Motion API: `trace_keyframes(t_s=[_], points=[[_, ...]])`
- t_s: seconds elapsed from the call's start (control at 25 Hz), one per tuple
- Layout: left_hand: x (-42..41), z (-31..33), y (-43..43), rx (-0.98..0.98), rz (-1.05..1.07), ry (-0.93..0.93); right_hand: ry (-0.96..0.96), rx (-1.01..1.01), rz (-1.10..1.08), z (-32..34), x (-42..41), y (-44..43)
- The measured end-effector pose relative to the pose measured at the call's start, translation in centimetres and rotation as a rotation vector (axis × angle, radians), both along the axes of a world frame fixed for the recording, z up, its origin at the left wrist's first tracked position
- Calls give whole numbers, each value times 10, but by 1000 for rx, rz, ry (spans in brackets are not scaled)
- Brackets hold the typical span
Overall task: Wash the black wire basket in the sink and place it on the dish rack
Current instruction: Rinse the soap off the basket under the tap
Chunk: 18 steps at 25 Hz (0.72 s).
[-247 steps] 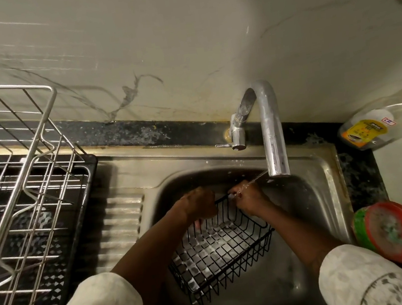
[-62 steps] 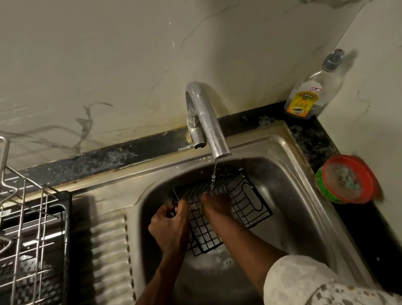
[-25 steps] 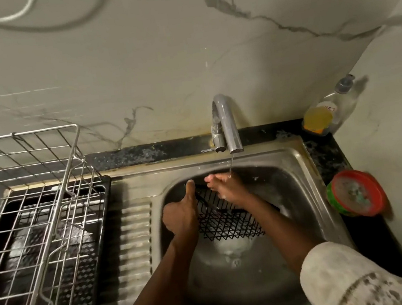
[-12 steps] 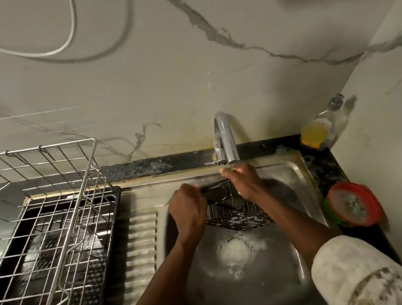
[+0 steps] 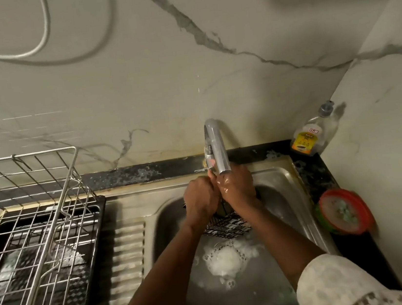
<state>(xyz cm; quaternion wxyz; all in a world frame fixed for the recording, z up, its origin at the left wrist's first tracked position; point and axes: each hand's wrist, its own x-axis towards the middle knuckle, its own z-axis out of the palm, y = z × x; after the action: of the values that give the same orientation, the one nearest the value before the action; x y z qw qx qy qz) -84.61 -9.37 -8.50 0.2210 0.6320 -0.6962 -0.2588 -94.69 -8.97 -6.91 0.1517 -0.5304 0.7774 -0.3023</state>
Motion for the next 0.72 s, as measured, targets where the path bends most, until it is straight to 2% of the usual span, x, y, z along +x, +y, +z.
trace_keyframes(t_s=[0.08,0.24,0.44,0.52,0.6,0.64,0.72], points=[[-11,0,-2,-51,-64,46,109,74,-42,1,-14,-16],[-16,-15,20,-197,-170,-26,-52,117,-4,6,-30,-30],[-11,-20,42,-214,-307,28,-272,36,-24,0,-52,-21],[-2,-24,31,-136,-230,101,-317,33,-28,-4,-67,-15],[2,-27,21,37,-104,217,-301,7,-64,-11,-75,-12],[-1,-27,19,104,-56,207,-296,5,-91,-13,-75,-11],[-13,-27,21,141,16,21,-283,1,-111,-18,-72,-12]])
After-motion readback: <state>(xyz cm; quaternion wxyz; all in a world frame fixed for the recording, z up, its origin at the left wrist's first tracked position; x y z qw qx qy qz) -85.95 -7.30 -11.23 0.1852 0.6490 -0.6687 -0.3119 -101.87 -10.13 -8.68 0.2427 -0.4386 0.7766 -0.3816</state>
